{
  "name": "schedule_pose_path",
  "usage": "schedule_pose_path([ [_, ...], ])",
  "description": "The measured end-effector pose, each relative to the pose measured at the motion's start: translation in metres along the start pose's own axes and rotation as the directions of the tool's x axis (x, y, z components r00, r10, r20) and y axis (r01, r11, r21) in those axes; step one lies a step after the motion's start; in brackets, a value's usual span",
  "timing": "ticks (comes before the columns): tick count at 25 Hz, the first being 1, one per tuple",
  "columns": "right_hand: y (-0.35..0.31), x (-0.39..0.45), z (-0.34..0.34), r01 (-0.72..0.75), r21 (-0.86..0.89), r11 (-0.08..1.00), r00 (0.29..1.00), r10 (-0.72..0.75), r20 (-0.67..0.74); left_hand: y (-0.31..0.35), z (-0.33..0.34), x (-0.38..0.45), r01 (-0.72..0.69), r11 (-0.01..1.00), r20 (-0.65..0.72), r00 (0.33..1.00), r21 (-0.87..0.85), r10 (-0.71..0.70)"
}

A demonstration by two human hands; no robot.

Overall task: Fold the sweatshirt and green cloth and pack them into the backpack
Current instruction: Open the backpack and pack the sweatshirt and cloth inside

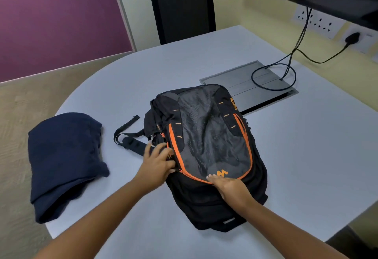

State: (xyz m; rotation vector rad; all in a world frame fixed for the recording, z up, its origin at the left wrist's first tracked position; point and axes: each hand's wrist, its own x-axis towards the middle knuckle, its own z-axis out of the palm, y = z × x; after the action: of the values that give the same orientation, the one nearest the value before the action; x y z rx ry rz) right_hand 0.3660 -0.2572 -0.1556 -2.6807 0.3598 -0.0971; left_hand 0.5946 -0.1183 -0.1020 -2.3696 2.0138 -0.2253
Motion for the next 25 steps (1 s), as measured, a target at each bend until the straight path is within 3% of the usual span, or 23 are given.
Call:
schedule_pose_path([
  [7, 0.013, -0.012, -0.01, 0.03, 0.035, 0.999, 1.0, -0.03, -0.006, -0.067, -0.004, 0.062, 0.223, 0.974, 0.071, 0.972, 0.043, -0.226],
  [12, 0.018, -0.016, -0.012, -0.025, 0.096, 0.995, 1.0, 0.026, -0.007, -0.078, -0.012, 0.095, 0.458, 0.887, 0.199, 0.865, 0.062, -0.46],
  [16, 0.027, -0.015, -0.025, -0.211, 0.215, 0.954, 0.973, 0.183, 0.144, -0.082, -0.002, 0.059, 0.52, 0.84, 0.13, 0.854, -0.159, -0.504],
  [20, 0.029, 0.014, -0.056, -0.19, 0.237, 0.953, 0.971, 0.147, 0.186, -0.118, 0.004, -0.031, 0.544, 0.838, 0.336, 0.799, -0.046, -0.499],
  [23, 0.009, 0.06, -0.078, -0.143, 0.289, 0.947, 0.989, 0.144, 0.017, -0.141, 0.008, -0.088, 0.552, 0.819, 0.386, 0.729, 0.155, -0.565],
  [25, -0.012, 0.088, -0.083, -0.13, 0.351, 0.927, 0.981, 0.173, -0.093, -0.155, 0.009, -0.114, 0.62, 0.763, 0.354, 0.682, 0.185, -0.64],
])
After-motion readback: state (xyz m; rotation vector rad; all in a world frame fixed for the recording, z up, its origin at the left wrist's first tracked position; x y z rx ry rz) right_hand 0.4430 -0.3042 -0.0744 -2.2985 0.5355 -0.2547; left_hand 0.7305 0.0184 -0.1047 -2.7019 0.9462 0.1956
